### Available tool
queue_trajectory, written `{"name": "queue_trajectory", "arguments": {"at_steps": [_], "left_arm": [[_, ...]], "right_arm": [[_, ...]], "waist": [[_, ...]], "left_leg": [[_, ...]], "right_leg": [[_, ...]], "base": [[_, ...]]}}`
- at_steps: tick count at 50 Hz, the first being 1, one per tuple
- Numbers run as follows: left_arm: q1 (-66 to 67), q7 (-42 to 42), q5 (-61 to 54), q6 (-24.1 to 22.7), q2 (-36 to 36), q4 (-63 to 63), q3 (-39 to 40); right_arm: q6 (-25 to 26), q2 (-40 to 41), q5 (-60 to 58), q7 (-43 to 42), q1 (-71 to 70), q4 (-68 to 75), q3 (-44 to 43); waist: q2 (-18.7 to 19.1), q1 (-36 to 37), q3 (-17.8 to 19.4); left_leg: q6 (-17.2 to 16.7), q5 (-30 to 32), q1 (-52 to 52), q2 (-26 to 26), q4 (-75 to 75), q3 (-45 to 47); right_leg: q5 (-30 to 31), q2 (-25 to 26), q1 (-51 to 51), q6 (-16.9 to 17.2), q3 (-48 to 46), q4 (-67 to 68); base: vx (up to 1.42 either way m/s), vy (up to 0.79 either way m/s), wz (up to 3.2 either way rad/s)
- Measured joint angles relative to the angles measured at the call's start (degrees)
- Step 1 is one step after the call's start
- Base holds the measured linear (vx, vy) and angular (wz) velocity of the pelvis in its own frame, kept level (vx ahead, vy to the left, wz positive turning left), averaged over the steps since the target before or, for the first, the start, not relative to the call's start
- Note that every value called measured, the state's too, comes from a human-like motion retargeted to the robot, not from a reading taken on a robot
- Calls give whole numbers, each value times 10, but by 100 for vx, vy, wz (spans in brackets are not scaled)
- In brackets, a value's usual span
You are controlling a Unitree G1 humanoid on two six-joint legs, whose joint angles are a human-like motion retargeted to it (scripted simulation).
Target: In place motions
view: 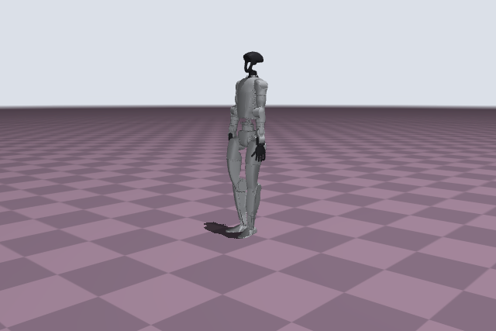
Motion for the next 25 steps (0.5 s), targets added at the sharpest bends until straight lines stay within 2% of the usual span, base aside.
{"name": "queue_trajectory", "arguments": {"at_steps": [11, 15, 17, 20, 23, 25], "left_arm": [[2, 1, -1, 0, -1, 0, 0], [-5, -3, -1, 1, 0, -6, -3], [-21, -9, 2, 4, 3, -14, -3], [-55, -21, 11, 5, 8, -35, -20], [-93, -38, 14, 0, 7, -68, -65], [-117, -51, 13, -8, 2, -92, -100]], "right_arm": [[-1, 0, 0, 0, 0, -1, 2], [-2, 0, 5, -1, 3, 0, 1], [-3, 0, 13, -4, 4, 1, 2], [-13, -4, 39, -9, 13, 4, -2], [-34, -14, 94, -6, 31, 8, -25], [-47, -19, 146, -1, 42, 11, -52]], "waist": [[1, 0, -1], [9, 11, 4], [8, 55, 12], [-4, 151, 35], [-19, 208, 63], [-24, 236, 79]], "left_leg": [[-3, 4, -2, 3, 0, 1], [-1, 10, -14, 12, 8, 1], [-3, 13, -23, 25, 16, 31], [-11, 17, -42, 53, 43, 71], [-20, 35, -74, 54, 67, 26], [-44, 44, -96, 52, 77, -11]], "right_leg": [[8, 1, -2, -1, -1, 0], [16, 7, -3, -13, -15, 3], [10, 6, -11, -13, 11, 23], [-15, -11, -26, 4, 64, 76], [-46, -31, -10, 19, 47, 102], [-67, -53, 4, 38, 8, 117]], "base": [[0, 0, 0], [-2, -1, -10], [-15, -4, -121], [-13, -16, -99], [0, -22, 123], [15, -21, 233]]}}
